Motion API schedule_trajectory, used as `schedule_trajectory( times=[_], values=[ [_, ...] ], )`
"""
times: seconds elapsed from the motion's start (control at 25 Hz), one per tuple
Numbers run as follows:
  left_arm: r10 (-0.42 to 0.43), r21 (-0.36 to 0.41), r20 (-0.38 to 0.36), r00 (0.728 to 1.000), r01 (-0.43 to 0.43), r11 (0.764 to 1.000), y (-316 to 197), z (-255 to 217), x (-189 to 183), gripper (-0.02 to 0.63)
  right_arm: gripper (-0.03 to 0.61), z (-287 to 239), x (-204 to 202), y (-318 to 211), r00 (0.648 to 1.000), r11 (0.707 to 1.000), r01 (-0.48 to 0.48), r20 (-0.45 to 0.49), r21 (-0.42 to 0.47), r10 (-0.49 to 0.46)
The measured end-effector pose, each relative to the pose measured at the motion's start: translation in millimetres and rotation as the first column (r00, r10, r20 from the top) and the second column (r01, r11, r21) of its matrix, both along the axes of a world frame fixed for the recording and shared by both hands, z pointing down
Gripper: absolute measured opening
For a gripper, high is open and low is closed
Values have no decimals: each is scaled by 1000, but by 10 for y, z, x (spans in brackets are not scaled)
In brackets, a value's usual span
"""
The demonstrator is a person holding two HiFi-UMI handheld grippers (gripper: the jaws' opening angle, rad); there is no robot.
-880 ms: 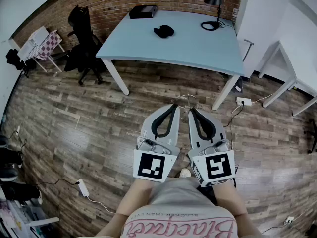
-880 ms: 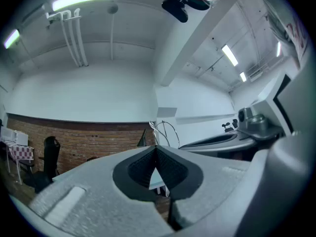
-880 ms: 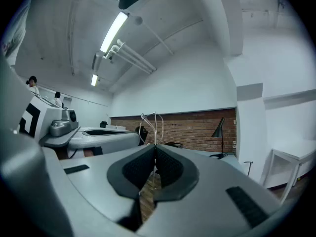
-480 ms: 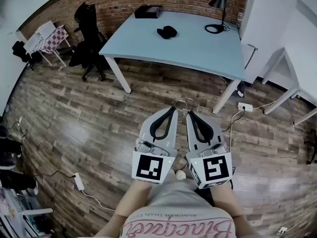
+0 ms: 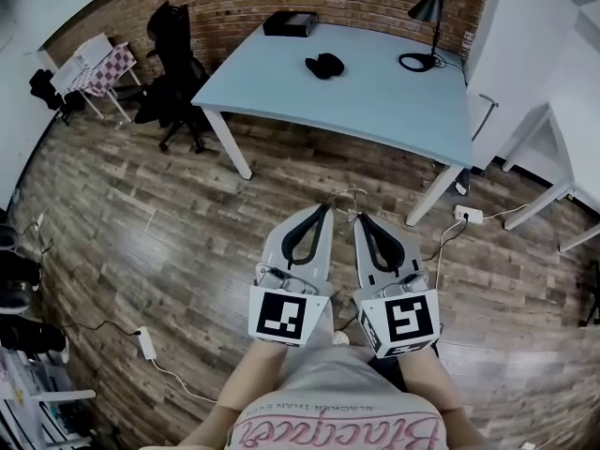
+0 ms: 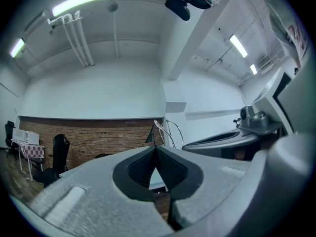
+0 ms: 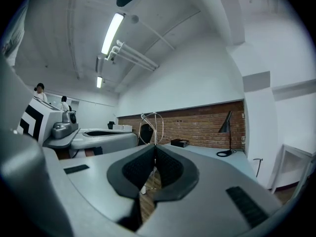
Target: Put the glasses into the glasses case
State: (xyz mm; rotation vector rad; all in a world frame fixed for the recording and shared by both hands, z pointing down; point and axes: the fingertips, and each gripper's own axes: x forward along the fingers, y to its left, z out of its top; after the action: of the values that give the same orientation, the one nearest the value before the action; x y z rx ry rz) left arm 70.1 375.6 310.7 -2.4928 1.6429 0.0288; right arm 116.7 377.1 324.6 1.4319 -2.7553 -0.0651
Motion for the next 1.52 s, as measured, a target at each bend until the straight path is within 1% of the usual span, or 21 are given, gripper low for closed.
schedule_trajectory(
  times=[0.32,0.52,0.68,0.84,1.0,1.08,1.24,1.4,1.52],
  values=[
    [24,29,-2,1000,-24,999,-883,-78,-215,5,14,-24,-207,-837,1000,1000,-24,-13,12,24],
    [36,39,-1,999,-36,999,-1525,-163,-423,5,14,-79,-428,-1465,999,999,-31,-18,21,31],
    [60,42,3,998,-60,997,-2016,-201,-592,5,14,-129,-610,-1959,998,998,-56,-17,8,56],
    [80,34,-1,997,-80,996,-2435,-166,-713,5,14,-146,-756,-2384,996,997,-78,-30,14,78],
    [84,10,-26,996,-84,996,-2777,-127,-824,5,14,-141,-819,-2731,994,995,-102,-41,4,102],
    [84,-2,-31,996,-84,996,-2943,-90,-860,5,14,-112,-842,-2896,994,995,-102,-47,-1,102],
    [81,-14,-18,997,-81,997,-3265,-9,-890,5,14,-42,-856,-3231,993,994,-107,-56,-17,106],
    [71,-29,-25,997,-72,997,-3642,56,-907,5,14,4,-856,-3635,993,994,-104,-57,-24,102],
    [62,-38,-15,998,-63,997,-3946,96,-905,5,14,28,-845,-3970,994,995,-94,-58,-32,92]
  ],
)
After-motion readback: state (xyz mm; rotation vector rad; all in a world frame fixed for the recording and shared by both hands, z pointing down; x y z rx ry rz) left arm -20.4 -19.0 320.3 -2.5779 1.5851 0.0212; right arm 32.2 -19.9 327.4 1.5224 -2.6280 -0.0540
